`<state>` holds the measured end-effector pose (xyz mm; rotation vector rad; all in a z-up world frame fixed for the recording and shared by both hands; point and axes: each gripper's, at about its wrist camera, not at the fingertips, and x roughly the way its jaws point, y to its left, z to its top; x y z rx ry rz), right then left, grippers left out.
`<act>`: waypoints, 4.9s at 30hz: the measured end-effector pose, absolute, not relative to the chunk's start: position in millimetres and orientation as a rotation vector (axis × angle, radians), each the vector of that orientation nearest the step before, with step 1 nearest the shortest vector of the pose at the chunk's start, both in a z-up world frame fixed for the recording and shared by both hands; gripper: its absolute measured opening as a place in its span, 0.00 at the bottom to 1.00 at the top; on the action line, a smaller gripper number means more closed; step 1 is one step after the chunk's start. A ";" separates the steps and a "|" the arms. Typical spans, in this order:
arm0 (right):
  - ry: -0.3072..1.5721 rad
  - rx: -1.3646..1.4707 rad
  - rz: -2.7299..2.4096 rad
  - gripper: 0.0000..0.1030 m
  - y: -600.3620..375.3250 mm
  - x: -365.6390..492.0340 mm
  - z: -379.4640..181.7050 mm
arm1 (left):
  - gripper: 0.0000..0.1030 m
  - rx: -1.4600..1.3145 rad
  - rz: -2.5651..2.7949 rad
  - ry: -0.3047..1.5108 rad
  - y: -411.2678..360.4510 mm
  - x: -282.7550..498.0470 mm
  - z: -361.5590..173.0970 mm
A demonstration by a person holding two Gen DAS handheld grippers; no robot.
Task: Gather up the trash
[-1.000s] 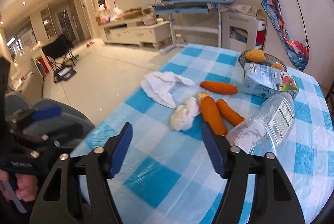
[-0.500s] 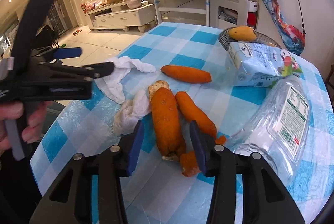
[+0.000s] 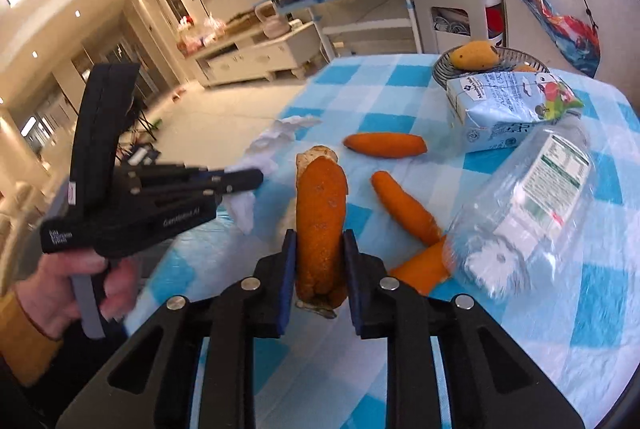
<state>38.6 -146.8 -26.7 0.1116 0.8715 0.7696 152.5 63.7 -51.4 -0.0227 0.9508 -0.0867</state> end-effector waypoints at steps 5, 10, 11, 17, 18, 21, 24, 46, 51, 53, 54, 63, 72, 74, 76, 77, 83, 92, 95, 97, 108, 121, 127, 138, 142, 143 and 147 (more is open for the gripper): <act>0.839 0.244 0.826 0.23 -161.5 13.7 -16.4 | 0.05 -0.097 -0.110 0.913 62.0 104.5 -40.7; 0.831 0.309 0.831 0.23 -175.9 -18.7 -18.0 | 0.05 -0.131 -0.123 0.888 52.9 52.0 -40.0; 0.833 0.317 0.828 0.23 -177.8 -25.6 -19.3 | 0.05 -0.136 -0.125 0.883 51.0 41.4 -40.5; 0.867 0.340 0.815 0.23 -184.2 -64.5 -29.5 | 0.05 -0.151 -0.150 0.889 40.0 -10.9 -50.0; 0.880 0.341 0.811 0.23 -184.8 -72.0 -32.6 | 0.05 -0.152 -0.158 0.892 37.1 -19.0 -51.3; 0.918 0.345 0.795 0.23 -187.6 -88.5 -42.2 | 0.05 -0.156 -0.174 0.903 27.8 -37.5 -55.2; 0.971 0.340 0.771 0.23 -190.4 -104.6 -52.6 | 0.05 -0.173 -0.194 0.929 18.8 -55.0 -62.1; 1.015 0.364 0.534 0.56 -221.5 -129.5 -79.8 | 0.46 -0.122 -0.208 1.162 -4.4 -82.0 -110.3; 0.973 0.357 0.531 0.59 -219.9 -130.3 -77.6 | 0.61 -0.074 -0.143 1.032 -4.2 -83.3 -85.1; 0.956 0.342 0.529 0.60 -219.0 -131.8 -75.2 | 0.69 -0.074 -0.098 0.963 2.1 -84.3 -72.8; 0.947 0.335 0.527 0.61 -218.2 -132.4 -73.8 | 0.71 -0.073 -0.079 0.939 5.3 -84.3 -68.7; 0.937 0.302 0.527 0.63 -208.6 -131.0 -73.5 | 0.80 -0.154 0.010 0.847 29.9 -85.5 -51.4; 0.934 0.278 0.537 0.63 -202.9 -133.5 -72.2 | 0.82 -0.160 0.021 0.842 31.6 -88.2 -53.4; 0.930 0.278 0.538 0.64 -202.9 -133.9 -71.7 | 0.82 -0.159 0.022 0.842 31.6 -88.1 -53.3; 0.931 0.278 0.539 0.64 -202.8 -134.0 -71.7 | 0.82 -0.160 0.022 0.843 31.6 -88.0 -53.3; 0.931 0.278 0.539 0.64 -202.8 -134.0 -71.9 | 0.82 -0.160 0.022 0.843 31.3 -88.1 -53.8; 0.929 0.277 0.539 0.64 -202.2 -134.9 -71.6 | 0.83 -0.161 0.023 0.849 31.0 -88.0 -55.9; 0.932 0.274 0.541 0.64 -199.9 -136.7 -72.9 | 0.85 -0.163 0.024 0.851 31.4 -88.3 -56.2; 0.934 0.271 0.544 0.64 -198.6 -137.8 -73.2 | 0.85 -0.163 0.024 0.852 31.4 -88.2 -56.2; 0.933 0.269 0.545 0.64 -197.8 -138.4 -73.2 | 0.85 -0.163 0.024 0.852 31.5 -88.2 -56.2; 0.932 0.268 0.543 0.65 -197.0 -138.0 -73.4 | 0.86 -0.161 0.025 0.854 31.1 -88.1 -57.5; 0.932 0.267 0.543 0.65 -196.4 -138.5 -73.9 | 0.87 -0.160 0.026 0.856 31.4 -87.8 -58.2; 0.931 0.267 0.542 0.65 -196.4 -138.7 -73.9 | 0.87 -0.159 0.026 0.856 31.5 -88.0 -58.3; 0.930 0.256 0.546 0.65 -194.3 -138.9 -72.3 | 0.87 -0.163 0.031 0.859 33.5 -90.0 -61.4; 0.930 0.255 0.546 0.65 -194.2 -138.5 -72.4 | 0.87 -0.164 0.031 0.861 33.9 -89.9 -61.6; 0.930 0.254 0.546 0.65 -194.2 -138.6 -72.4 | 0.87 -0.166 0.032 0.862 34.1 -89.9 -61.8; 0.930 0.255 0.545 0.65 -194.2 -139.1 -72.6 | 0.87 -0.177 0.036 0.865 35.2 -89.0 -61.9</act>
